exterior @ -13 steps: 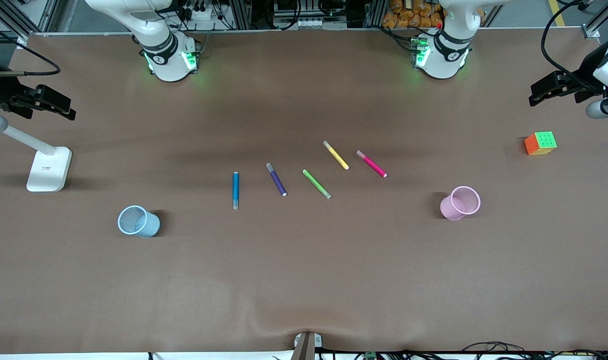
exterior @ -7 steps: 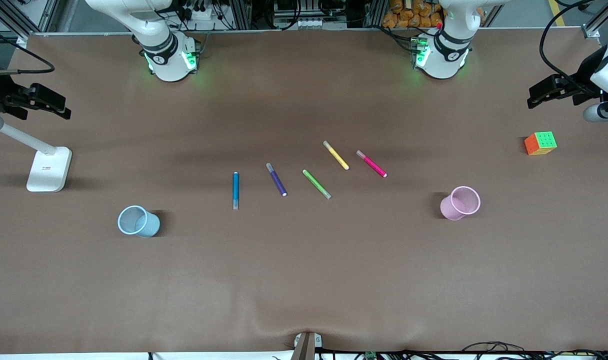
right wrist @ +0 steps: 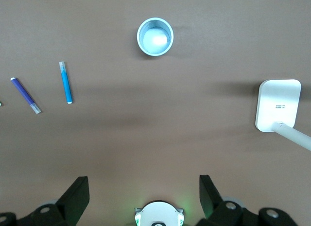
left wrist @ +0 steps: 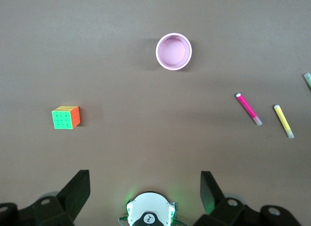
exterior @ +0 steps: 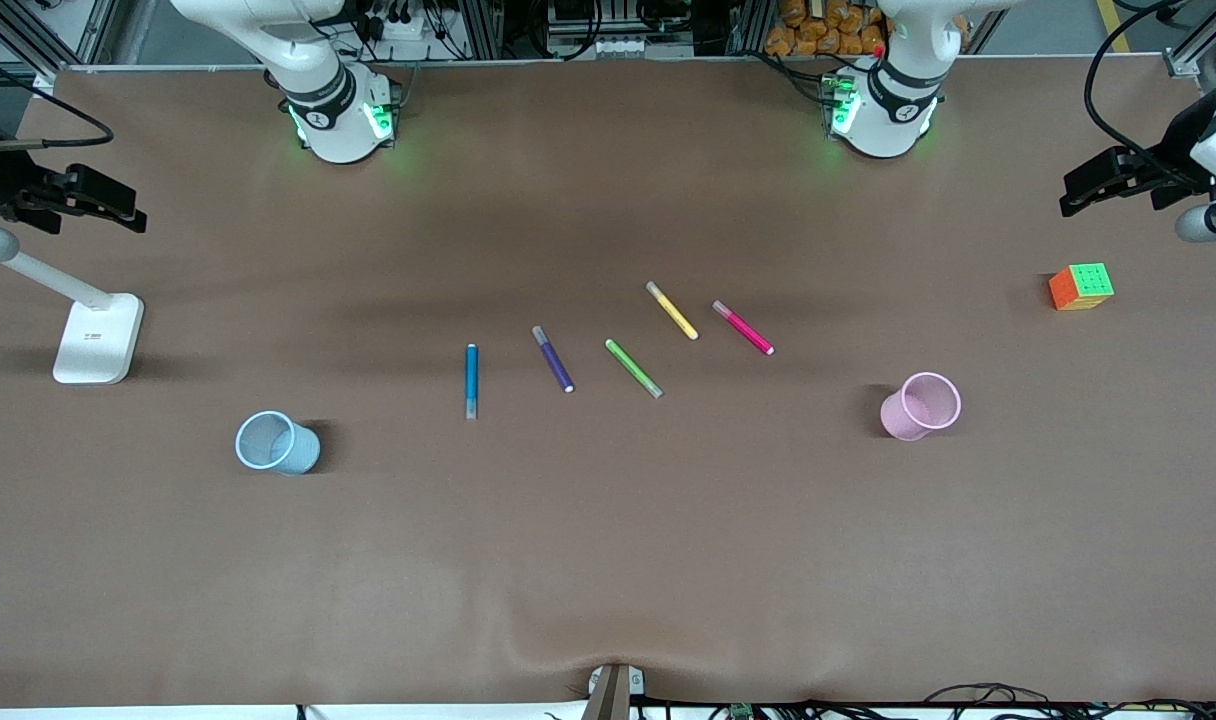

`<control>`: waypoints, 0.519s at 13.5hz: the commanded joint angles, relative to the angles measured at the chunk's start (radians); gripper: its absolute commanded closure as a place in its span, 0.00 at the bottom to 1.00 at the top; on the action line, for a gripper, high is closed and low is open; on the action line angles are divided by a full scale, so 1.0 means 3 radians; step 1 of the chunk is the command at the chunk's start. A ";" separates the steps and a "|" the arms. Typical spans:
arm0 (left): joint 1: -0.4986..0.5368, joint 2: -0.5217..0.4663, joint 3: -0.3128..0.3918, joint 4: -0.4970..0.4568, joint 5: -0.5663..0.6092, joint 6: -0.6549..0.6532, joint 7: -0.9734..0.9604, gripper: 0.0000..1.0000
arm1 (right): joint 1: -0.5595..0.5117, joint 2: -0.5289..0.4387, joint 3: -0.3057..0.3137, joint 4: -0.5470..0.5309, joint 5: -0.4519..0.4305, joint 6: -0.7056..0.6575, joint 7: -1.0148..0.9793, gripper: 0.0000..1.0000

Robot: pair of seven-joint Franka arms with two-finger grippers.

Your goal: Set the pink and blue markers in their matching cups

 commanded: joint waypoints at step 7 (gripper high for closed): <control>0.0001 0.0056 -0.0020 0.0057 0.0064 0.0002 -0.0035 0.00 | 0.0187 0.0056 0.0020 -0.0007 0.0001 0.0134 -0.0026 0.00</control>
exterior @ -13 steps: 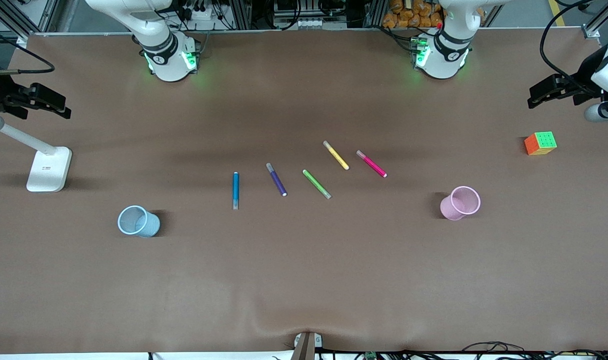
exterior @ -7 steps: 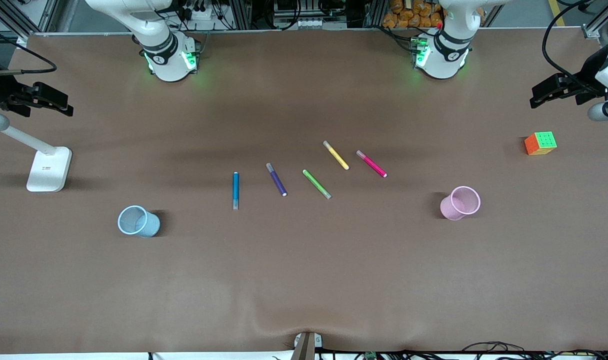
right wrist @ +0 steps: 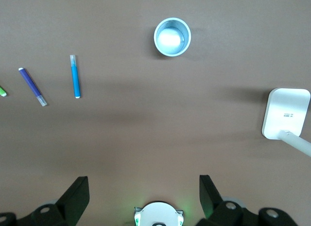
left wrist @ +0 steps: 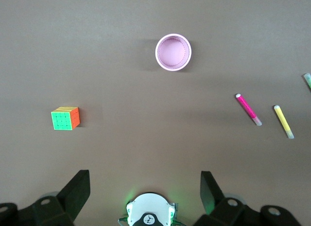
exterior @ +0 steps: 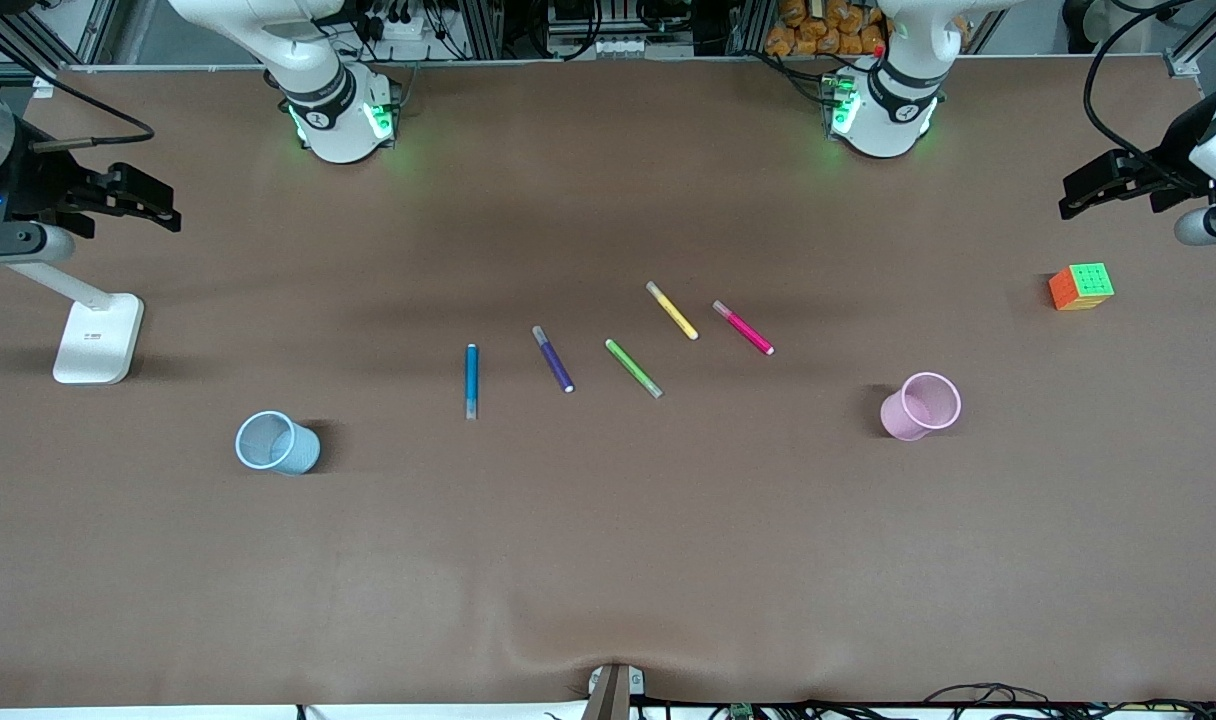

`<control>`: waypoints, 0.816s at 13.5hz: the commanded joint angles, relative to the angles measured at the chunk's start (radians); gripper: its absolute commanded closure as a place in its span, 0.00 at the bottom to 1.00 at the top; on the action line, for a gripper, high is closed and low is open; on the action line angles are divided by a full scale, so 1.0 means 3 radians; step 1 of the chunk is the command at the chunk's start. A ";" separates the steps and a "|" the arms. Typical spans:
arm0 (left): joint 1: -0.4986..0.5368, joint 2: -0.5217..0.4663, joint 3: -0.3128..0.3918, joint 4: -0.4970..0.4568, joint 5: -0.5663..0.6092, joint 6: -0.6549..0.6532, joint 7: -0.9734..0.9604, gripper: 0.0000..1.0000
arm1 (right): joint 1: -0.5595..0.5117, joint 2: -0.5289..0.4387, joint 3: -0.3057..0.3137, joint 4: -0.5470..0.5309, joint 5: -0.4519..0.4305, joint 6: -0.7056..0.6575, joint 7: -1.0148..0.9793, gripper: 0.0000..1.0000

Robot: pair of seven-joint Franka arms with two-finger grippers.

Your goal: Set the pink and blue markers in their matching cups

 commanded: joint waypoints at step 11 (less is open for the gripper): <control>-0.0027 0.0054 -0.0029 0.0068 0.0064 -0.0043 -0.0040 0.00 | 0.0011 0.0167 -0.0016 -0.0025 0.0024 0.0174 -0.0018 0.00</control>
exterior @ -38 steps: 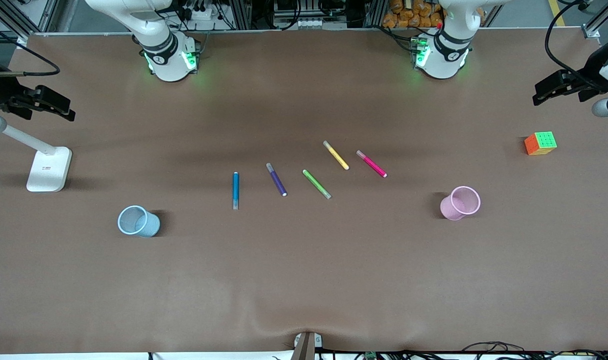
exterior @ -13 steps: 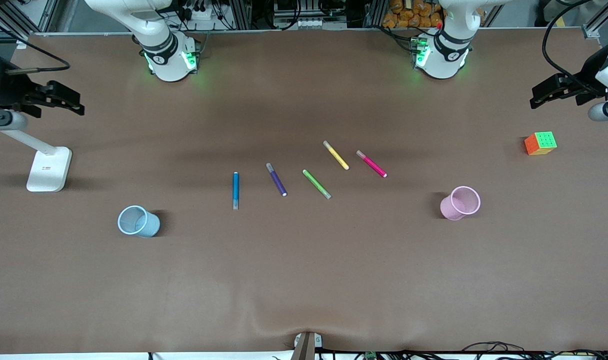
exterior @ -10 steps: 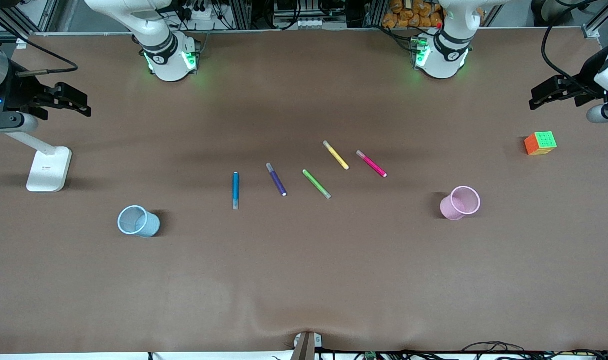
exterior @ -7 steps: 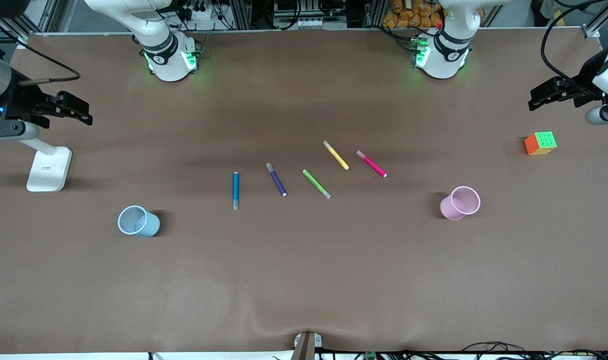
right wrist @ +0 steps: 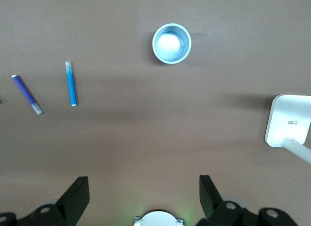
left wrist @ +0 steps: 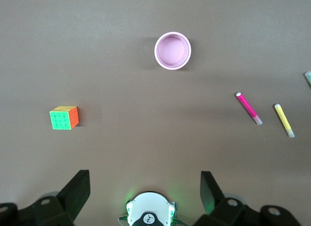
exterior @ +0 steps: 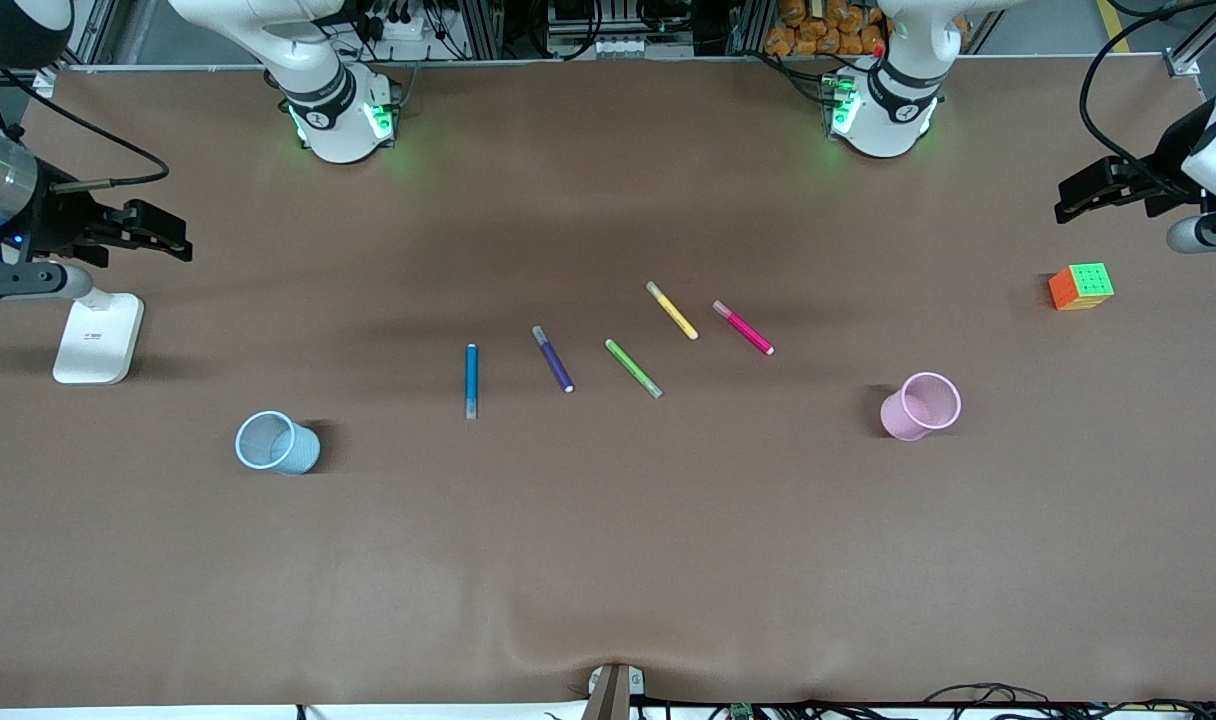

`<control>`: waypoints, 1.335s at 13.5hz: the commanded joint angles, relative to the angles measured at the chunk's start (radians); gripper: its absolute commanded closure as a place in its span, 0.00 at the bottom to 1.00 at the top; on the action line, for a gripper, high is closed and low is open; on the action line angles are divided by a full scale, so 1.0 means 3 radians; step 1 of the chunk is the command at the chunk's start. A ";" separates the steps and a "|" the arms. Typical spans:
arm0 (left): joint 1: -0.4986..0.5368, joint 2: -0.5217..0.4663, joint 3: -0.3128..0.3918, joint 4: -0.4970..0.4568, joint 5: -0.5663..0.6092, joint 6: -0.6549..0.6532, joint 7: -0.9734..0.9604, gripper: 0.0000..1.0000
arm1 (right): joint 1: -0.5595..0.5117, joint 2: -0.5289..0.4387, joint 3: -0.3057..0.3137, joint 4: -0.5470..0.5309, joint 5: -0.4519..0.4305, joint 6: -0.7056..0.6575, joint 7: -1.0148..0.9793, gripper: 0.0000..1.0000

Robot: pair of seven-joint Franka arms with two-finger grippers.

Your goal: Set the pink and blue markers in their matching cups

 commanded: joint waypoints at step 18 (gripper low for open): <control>-0.0030 0.0280 -0.0465 0.0051 0.0074 0.0189 -0.0751 0.00 | -0.0007 0.0229 0.0001 0.0054 0.0065 0.0694 -0.0125 0.00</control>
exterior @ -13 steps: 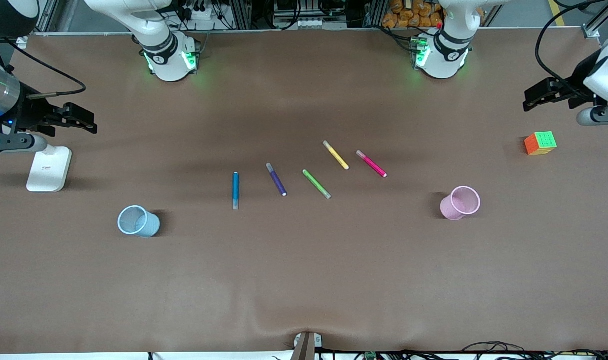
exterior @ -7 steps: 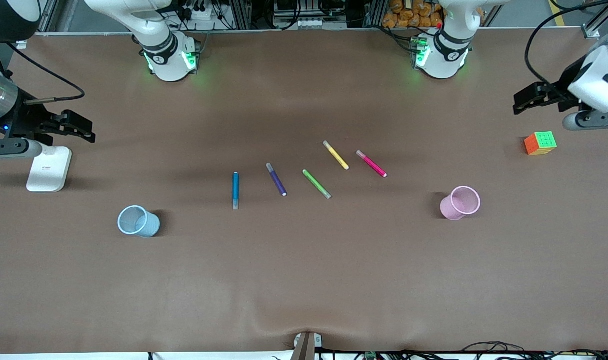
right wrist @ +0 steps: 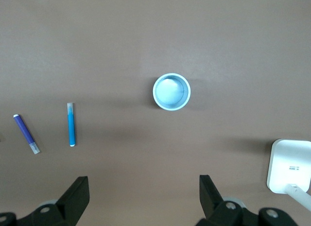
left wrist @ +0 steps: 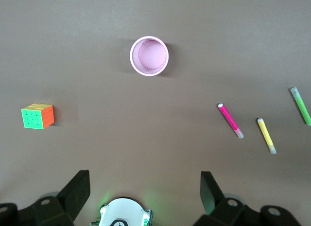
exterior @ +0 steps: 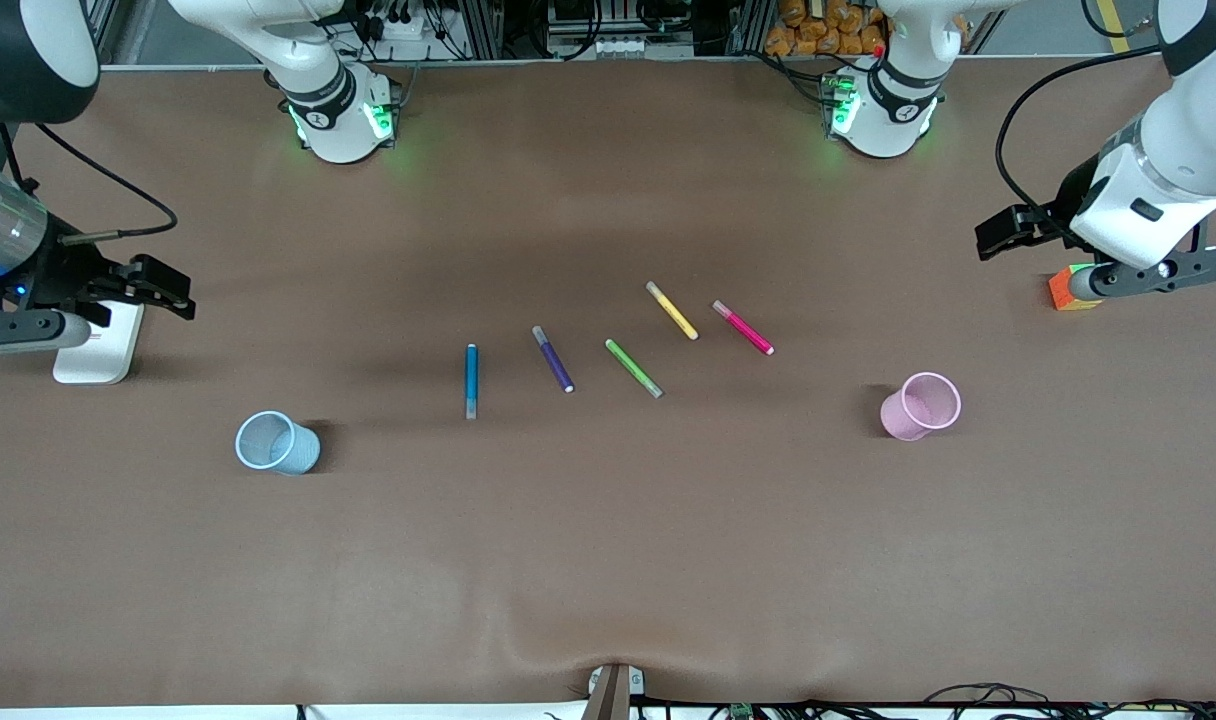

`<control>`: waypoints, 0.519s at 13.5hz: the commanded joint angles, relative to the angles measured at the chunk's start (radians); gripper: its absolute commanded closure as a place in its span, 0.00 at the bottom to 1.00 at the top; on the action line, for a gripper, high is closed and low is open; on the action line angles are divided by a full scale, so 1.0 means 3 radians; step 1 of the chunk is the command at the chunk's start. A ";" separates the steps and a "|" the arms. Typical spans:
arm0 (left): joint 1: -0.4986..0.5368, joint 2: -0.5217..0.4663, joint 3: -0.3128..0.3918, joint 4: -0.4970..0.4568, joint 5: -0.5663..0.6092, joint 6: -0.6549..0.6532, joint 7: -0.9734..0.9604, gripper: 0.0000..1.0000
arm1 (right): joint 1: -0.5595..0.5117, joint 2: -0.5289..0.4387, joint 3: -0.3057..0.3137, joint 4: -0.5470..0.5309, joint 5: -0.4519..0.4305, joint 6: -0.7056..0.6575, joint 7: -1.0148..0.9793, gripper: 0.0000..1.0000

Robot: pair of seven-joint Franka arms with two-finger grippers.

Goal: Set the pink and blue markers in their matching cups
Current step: 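Move the right gripper toward the blue marker while the left gripper reaches the pink marker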

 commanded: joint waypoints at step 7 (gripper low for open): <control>0.0013 0.0031 -0.0055 0.0075 0.0079 0.0020 -0.0148 0.00 | -0.0004 0.0199 0.0003 0.0112 0.0079 -0.0003 -0.0049 0.00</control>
